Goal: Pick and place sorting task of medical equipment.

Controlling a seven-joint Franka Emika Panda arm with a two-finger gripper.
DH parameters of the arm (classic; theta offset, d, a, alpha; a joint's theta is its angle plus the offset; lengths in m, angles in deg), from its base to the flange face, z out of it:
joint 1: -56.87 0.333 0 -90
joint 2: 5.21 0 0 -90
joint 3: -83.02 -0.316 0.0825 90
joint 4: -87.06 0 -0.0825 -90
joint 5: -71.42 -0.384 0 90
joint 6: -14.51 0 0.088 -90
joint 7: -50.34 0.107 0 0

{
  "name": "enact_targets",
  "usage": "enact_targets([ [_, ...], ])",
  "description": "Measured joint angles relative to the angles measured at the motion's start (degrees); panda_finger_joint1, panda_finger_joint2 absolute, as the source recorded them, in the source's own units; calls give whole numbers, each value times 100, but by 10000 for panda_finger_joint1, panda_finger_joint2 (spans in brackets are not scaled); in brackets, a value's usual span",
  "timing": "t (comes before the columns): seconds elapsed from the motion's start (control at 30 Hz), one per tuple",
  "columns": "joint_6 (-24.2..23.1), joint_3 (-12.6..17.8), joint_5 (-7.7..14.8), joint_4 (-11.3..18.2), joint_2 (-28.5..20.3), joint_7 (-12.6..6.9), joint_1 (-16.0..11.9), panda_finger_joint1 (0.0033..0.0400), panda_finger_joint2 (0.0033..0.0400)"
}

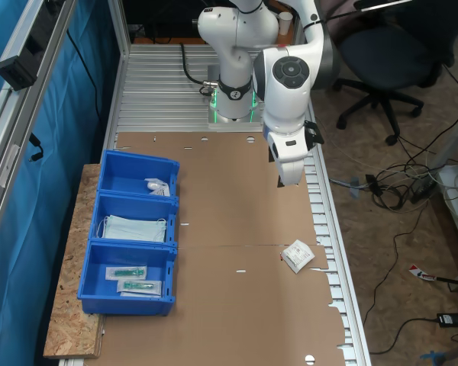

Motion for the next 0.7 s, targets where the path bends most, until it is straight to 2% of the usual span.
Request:
enact_targets([
  [0.33,-596,-439,0,-13,486,125,-202,400,400],
  [0.7,-1014,-845,0,-111,1001,193,-244,400,400],
])
